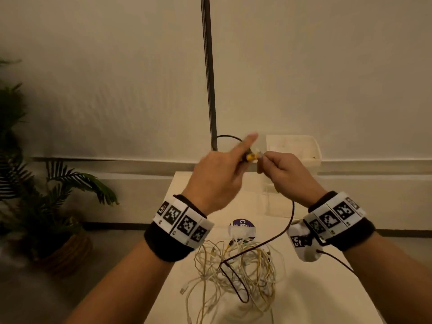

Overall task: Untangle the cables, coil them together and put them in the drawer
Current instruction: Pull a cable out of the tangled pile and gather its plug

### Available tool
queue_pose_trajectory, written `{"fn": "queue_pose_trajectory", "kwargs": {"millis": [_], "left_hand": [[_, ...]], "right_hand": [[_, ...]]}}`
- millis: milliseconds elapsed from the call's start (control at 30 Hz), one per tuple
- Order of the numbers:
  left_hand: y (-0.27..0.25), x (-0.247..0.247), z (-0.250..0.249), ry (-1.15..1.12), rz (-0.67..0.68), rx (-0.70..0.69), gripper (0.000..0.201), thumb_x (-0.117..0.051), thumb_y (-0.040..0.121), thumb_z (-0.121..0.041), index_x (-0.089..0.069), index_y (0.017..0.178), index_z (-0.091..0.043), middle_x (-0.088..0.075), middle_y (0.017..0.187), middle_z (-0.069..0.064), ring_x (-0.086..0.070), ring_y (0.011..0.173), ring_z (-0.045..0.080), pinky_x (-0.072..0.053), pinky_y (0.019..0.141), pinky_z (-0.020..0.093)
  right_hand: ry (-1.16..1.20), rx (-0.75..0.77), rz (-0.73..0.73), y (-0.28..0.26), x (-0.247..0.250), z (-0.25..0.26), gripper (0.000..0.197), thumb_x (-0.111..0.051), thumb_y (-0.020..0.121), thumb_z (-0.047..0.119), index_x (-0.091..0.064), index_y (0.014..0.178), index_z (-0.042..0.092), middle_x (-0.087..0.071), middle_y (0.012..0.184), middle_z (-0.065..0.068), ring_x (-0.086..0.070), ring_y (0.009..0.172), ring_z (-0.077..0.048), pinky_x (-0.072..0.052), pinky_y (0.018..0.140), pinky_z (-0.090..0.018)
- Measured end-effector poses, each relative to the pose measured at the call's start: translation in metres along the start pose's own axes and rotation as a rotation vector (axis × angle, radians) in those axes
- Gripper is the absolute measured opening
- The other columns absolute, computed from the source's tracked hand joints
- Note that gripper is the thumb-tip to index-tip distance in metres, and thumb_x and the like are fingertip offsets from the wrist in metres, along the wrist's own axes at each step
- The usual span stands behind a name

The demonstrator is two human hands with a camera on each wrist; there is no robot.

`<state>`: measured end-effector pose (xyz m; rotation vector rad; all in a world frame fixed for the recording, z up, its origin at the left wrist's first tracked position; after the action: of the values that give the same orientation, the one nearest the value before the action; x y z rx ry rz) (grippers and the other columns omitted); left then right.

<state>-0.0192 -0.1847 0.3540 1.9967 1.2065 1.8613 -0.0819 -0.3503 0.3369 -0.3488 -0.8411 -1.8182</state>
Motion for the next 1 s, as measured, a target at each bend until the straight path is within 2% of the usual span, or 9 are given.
{"fn": "queue_pose_trajectory", "kwargs": {"millis": [67,167,267,433,500,567,700,900,1000], "left_hand": [[0.0,-0.01,-0.004,-0.055,0.118,0.036,0.049,-0.04,0.101,-0.035,-0.029,0.149,-0.035,-0.07,0.081,0.011,-0.062,0.07,0.031,-0.051,0.065,0.046],[0.002,-0.015,-0.005,-0.147,0.056,0.073,0.02,-0.043,0.1,-0.031,-0.05,0.119,-0.027,-0.068,0.078,0.009,-0.061,0.066,0.032,-0.052,0.061,0.048],[0.008,-0.009,0.001,-0.109,-0.009,0.147,0.006,-0.043,0.099,-0.025,-0.049,0.099,-0.022,-0.064,0.074,0.009,-0.058,0.064,0.033,-0.05,0.06,0.047],[0.017,0.025,0.038,-0.125,-0.34,0.387,0.015,-0.045,0.1,-0.014,-0.061,0.102,-0.013,-0.053,0.074,-0.006,-0.053,0.065,0.017,-0.034,0.056,0.02],[0.015,0.017,0.03,-0.153,-0.232,0.271,0.026,-0.045,0.101,-0.02,-0.056,0.124,-0.025,-0.061,0.075,0.0,-0.056,0.06,0.018,-0.043,0.056,0.027],[0.009,-0.005,0.01,-0.142,0.024,0.125,0.044,-0.045,0.1,-0.023,-0.039,0.138,-0.044,-0.068,0.08,0.008,-0.06,0.058,0.022,-0.052,0.058,0.04],[0.005,-0.03,-0.011,-0.197,0.074,0.113,0.009,-0.044,0.099,-0.019,-0.053,0.098,-0.022,-0.065,0.074,0.007,-0.058,0.062,0.028,-0.05,0.059,0.045],[0.029,0.014,0.04,-0.13,-0.23,0.397,0.015,-0.045,0.097,-0.009,-0.057,0.09,-0.015,-0.059,0.073,0.0,-0.056,0.066,0.021,-0.037,0.057,0.015],[0.024,0.009,0.029,-0.111,-0.125,0.219,0.028,-0.046,0.099,-0.018,-0.053,0.126,-0.024,-0.069,0.084,0.011,-0.063,0.074,0.033,-0.051,0.068,0.041]], "right_hand": [[0.157,-0.024,0.022,-0.001,0.001,0.008,0.034,-0.042,0.102,0.017,-0.058,0.072,0.014,-0.041,0.053,0.005,-0.034,0.042,-0.005,-0.031,0.046,-0.026],[0.343,-0.093,0.094,-0.005,-0.001,0.021,0.033,-0.041,0.103,0.019,-0.061,0.079,0.007,-0.037,0.054,0.0,-0.029,0.04,-0.008,-0.027,0.04,-0.021],[0.426,-0.15,0.129,-0.012,-0.002,0.019,0.032,-0.042,0.102,0.021,-0.065,0.085,0.005,-0.037,0.054,0.001,-0.027,0.041,-0.01,-0.024,0.041,-0.02],[0.532,-0.261,0.12,-0.037,0.006,-0.006,0.032,-0.041,0.102,0.022,-0.062,0.082,0.008,-0.035,0.054,-0.002,-0.023,0.045,-0.013,-0.02,0.044,-0.023],[0.459,-0.248,0.064,-0.038,0.003,-0.009,0.032,-0.041,0.102,0.02,-0.061,0.08,0.009,-0.035,0.052,0.001,-0.024,0.044,-0.013,-0.021,0.044,-0.023],[0.393,-0.211,0.025,-0.03,-0.002,-0.003,0.032,-0.041,0.102,0.02,-0.061,0.08,0.009,-0.036,0.051,0.003,-0.026,0.043,-0.013,-0.023,0.043,-0.024],[0.459,-0.179,0.048,-0.018,-0.006,0.012,0.033,-0.038,0.103,0.017,-0.06,0.08,0.007,-0.035,0.054,-0.002,-0.027,0.043,-0.011,-0.024,0.04,-0.022],[0.437,-0.208,0.056,-0.032,0.011,-0.009,0.034,-0.041,0.102,0.018,-0.063,0.078,0.007,-0.036,0.052,0.0,-0.027,0.044,-0.011,-0.024,0.043,-0.021],[0.361,-0.204,0.042,-0.034,0.007,-0.015,0.035,-0.042,0.102,0.018,-0.062,0.075,0.01,-0.032,0.054,-0.004,-0.026,0.047,-0.014,-0.024,0.045,-0.024]]}}
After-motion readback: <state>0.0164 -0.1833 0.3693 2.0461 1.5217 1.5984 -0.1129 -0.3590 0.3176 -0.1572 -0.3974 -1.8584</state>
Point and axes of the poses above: each hand's wrist, its own y-axis towards the middle knuckle, its own x-axis out of the back of the hand, z = x × y, the point moved 1 cm from there along y, towards the middle knuckle
